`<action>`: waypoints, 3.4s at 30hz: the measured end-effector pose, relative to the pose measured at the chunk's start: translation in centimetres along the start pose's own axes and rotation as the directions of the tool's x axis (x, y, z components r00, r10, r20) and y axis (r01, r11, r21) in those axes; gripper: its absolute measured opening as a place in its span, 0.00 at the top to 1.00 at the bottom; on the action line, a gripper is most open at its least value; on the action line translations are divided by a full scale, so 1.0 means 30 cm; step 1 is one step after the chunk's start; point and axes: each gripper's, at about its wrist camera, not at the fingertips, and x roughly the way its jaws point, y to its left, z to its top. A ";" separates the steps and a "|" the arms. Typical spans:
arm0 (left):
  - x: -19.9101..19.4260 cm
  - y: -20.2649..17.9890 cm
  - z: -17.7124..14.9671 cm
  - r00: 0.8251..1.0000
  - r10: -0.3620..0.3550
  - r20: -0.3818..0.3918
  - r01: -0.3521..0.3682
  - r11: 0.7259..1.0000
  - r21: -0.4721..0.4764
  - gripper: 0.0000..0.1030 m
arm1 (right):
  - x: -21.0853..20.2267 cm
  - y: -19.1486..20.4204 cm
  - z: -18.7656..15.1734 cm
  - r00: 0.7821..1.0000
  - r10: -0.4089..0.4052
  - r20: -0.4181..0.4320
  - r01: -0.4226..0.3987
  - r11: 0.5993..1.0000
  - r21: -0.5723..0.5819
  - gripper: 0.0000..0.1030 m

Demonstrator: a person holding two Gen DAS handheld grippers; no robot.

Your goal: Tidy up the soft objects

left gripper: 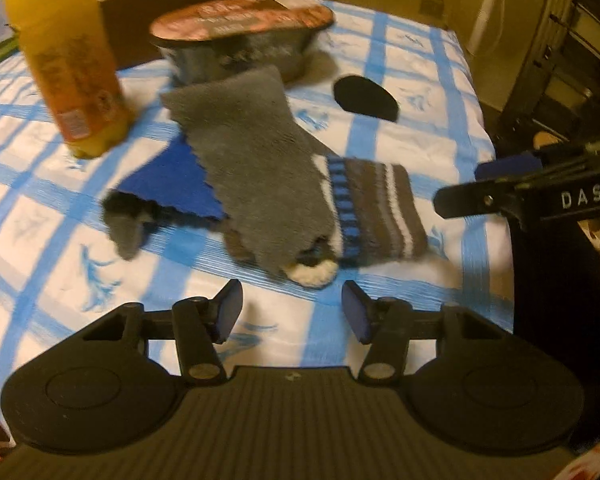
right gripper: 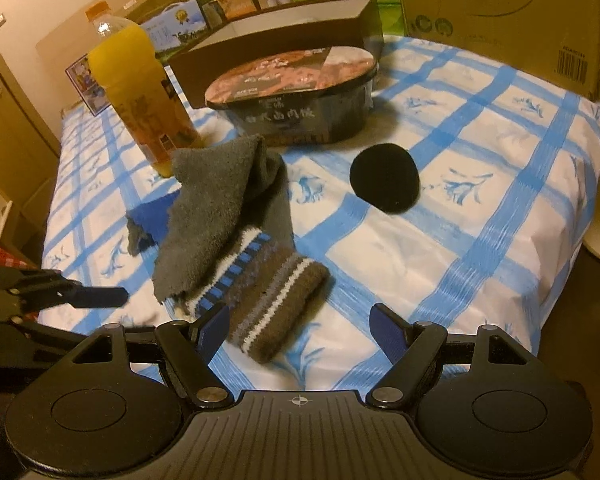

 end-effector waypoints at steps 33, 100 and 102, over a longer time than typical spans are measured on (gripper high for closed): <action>-0.020 0.207 -0.096 0.991 0.136 0.013 -0.134 0.984 -0.115 0.82 | 0.156 0.152 0.013 0.992 0.123 -0.036 -0.128 0.948 -0.292 0.25; -0.076 0.217 -0.097 0.989 0.146 0.033 -0.137 0.973 -0.187 0.82 | 0.051 0.194 -0.058 0.986 0.076 -0.151 -0.119 0.946 -0.300 0.77; -0.089 0.212 -0.094 0.988 0.149 0.040 -0.139 0.973 -0.185 0.82 | 0.034 0.201 -0.061 0.986 0.085 -0.147 -0.126 0.945 -0.302 0.77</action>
